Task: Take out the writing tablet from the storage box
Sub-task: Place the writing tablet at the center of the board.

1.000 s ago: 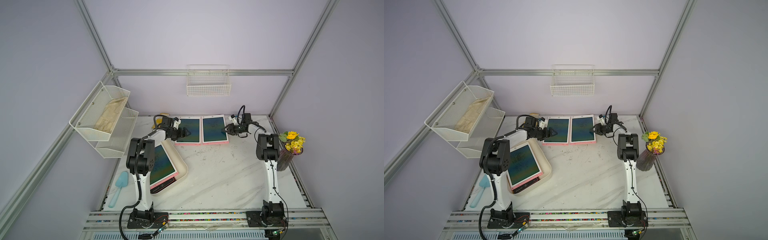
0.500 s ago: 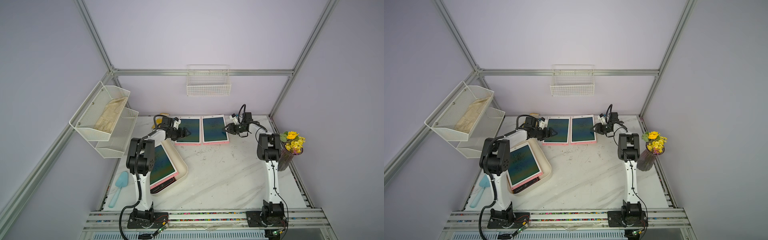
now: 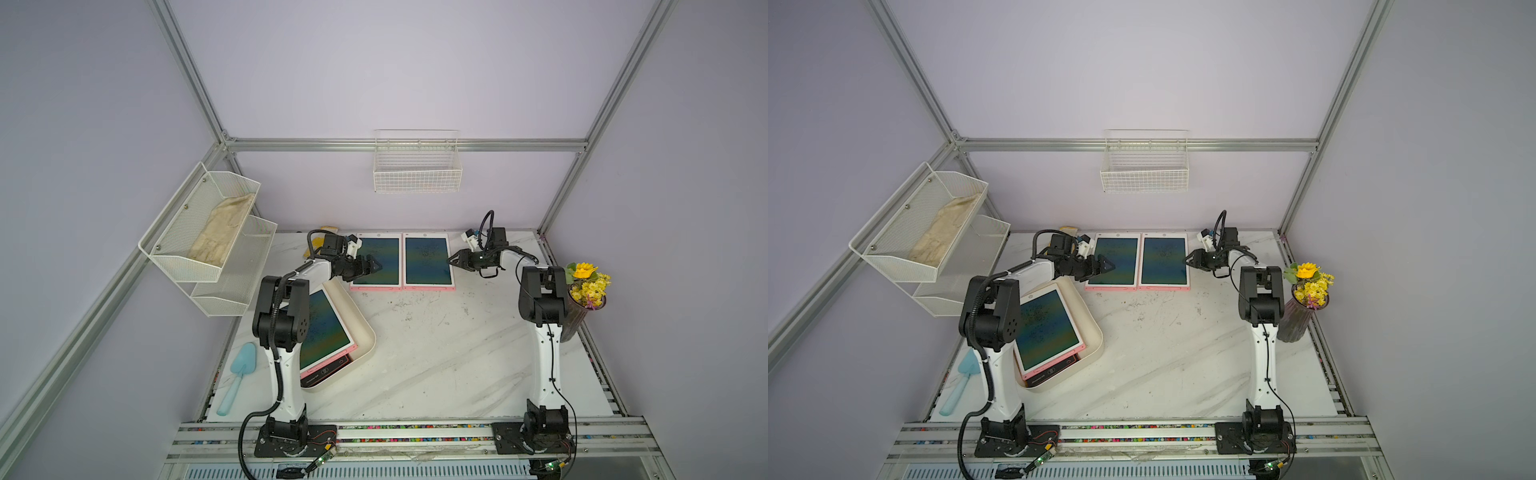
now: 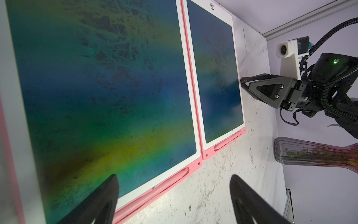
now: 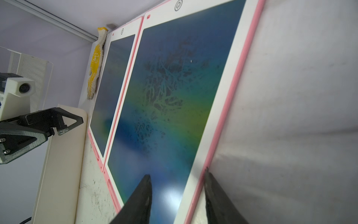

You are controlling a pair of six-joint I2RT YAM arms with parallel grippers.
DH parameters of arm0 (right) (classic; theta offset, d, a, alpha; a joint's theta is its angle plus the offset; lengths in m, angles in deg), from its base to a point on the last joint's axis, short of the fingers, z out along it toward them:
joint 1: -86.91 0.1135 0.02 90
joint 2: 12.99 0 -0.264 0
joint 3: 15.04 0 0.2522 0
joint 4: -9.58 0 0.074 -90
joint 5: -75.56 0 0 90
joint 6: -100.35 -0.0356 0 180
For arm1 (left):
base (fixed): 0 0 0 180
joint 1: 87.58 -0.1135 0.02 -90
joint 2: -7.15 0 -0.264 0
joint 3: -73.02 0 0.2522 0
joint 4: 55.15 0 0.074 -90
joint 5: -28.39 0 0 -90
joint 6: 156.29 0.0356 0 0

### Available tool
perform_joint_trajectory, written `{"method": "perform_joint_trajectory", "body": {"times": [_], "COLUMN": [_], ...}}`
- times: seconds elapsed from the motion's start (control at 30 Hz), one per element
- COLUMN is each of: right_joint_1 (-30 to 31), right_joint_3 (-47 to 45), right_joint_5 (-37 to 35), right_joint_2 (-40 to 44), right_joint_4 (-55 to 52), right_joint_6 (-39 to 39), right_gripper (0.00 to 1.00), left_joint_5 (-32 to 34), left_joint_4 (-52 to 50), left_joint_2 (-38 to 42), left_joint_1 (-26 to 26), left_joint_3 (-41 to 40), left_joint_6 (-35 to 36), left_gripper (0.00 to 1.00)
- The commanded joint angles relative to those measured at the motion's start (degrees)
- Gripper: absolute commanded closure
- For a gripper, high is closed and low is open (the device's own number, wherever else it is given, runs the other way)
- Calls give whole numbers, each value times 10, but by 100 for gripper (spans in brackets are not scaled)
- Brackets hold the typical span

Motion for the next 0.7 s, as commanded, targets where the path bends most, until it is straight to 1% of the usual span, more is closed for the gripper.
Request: {"method": "perform_joint_trajectory", "body": {"times": [0.0,0.1,0.23,0.27,0.33,0.43,0.53,0.6,0.67], "right_joint_1": [0,0,0,0,0,0,5,20,50], "right_joint_3": [-49,-60,-68,-72,-81,-105,-126,-135,-139], "right_joint_5": [-94,-104,-160,-175,-194,-201,-210,-223,-238], "right_joint_2": [-39,-30,-7,4,28,72,117,142,167], "right_joint_4": [-82,-79,-83,-84,-81,-65,-53,-54,-56], "right_joint_6": [4,3,-9,-14,-20,-32,-43,-46,-46], "right_gripper": [52,52,52,47,45,45,45,46,46], "left_joint_5": [-6,1,20,27,46,102,166,199,231], "left_joint_4": [11,8,-7,-14,-27,-62,-98,-114,-135], "left_joint_2": [38,49,72,81,104,151,206,248,294], "left_joint_1": [-5,-5,-5,-5,-5,-5,-11,-19,-32], "left_joint_3": [26,20,11,9,1,-16,-48,-81,-119], "left_joint_6": [6,8,18,22,29,31,14,-4,-21], "left_gripper": [11,11,11,11,11,10,10,9,8]}}
